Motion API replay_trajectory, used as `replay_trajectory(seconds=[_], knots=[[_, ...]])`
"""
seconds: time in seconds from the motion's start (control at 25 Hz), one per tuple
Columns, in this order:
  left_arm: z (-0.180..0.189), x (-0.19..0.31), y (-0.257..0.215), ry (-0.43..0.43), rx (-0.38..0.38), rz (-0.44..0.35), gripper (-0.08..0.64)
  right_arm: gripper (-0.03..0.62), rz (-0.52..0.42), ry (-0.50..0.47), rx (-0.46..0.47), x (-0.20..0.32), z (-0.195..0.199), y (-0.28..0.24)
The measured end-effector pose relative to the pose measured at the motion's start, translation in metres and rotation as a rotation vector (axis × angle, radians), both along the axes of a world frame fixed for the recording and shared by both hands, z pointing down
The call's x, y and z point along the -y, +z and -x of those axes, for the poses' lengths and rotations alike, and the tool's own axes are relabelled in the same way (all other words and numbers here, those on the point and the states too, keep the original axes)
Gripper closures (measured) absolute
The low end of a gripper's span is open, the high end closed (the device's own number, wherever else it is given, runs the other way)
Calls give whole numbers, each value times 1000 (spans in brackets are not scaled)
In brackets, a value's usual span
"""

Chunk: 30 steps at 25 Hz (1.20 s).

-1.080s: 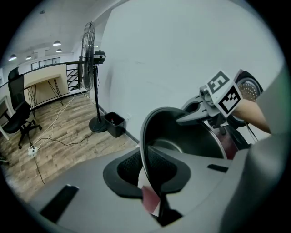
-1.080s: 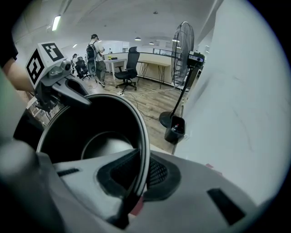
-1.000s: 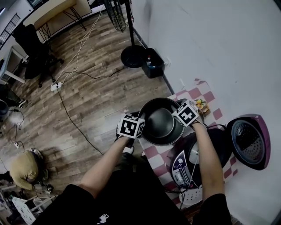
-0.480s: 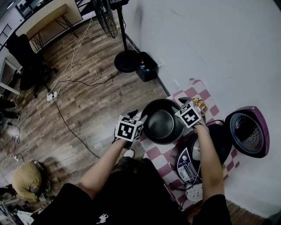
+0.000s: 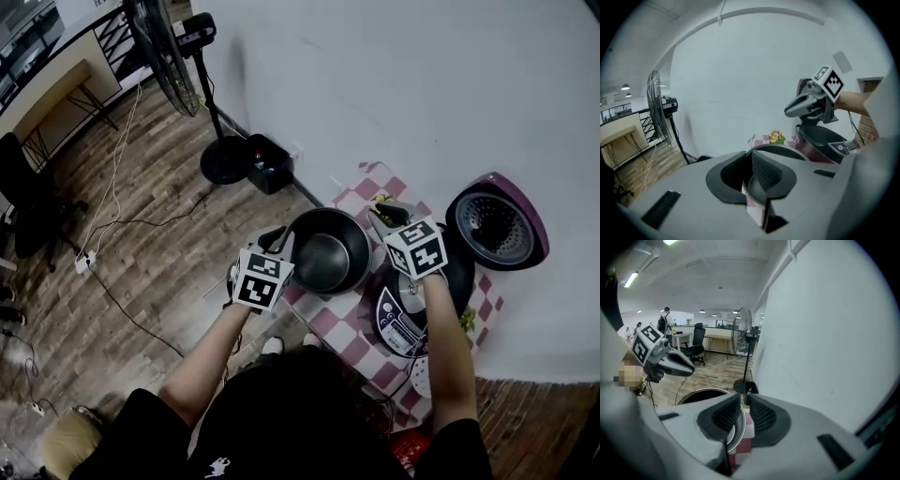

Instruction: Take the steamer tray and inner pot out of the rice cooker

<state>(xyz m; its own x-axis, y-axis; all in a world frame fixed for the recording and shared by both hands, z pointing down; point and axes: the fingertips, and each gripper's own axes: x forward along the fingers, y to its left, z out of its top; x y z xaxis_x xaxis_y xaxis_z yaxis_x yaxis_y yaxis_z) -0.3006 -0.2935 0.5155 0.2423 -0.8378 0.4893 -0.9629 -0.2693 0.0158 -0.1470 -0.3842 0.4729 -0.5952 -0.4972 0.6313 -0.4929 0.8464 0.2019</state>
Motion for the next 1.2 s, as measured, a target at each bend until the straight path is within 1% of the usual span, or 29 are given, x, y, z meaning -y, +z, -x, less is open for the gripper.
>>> replay_trajectory(seconds=[0.12,0.16,0.28,0.44,0.52,0.6,0.72,0.8,0.92,1.08,1.2], knots=[[-13,-3,-21,60,-17,-53,544,581,-26,98,91,-21,-21,-29],[-18,-4,-28,83,-20,-70,555,589,-30,134,131,-28,-30,-38],[-40,-8,-41,170,-29,-106,557,591,-52,251,240,-55,-60,-61],[-72,-19,-49,275,-48,-145,557,591,-125,394,342,-103,-101,-78],[-89,-26,-54,315,-74,-149,557,591,-152,444,374,-127,-117,-82],[-108,-36,-58,365,-95,-146,558,591,-169,489,380,-148,-133,-80],[-139,-49,-65,429,-100,-169,558,591,-192,552,391,-176,-160,-77],[-157,-60,-71,453,-98,-191,558,591,-193,590,429,-193,-176,-77],[-182,-82,-75,467,-94,-196,558,591,-186,631,469,-220,-199,-73],[-200,-109,-73,450,-92,-194,558,591,-171,661,506,-253,-220,-66],[-217,-130,-77,432,-102,-209,558,591,-169,666,501,-276,-234,-58]])
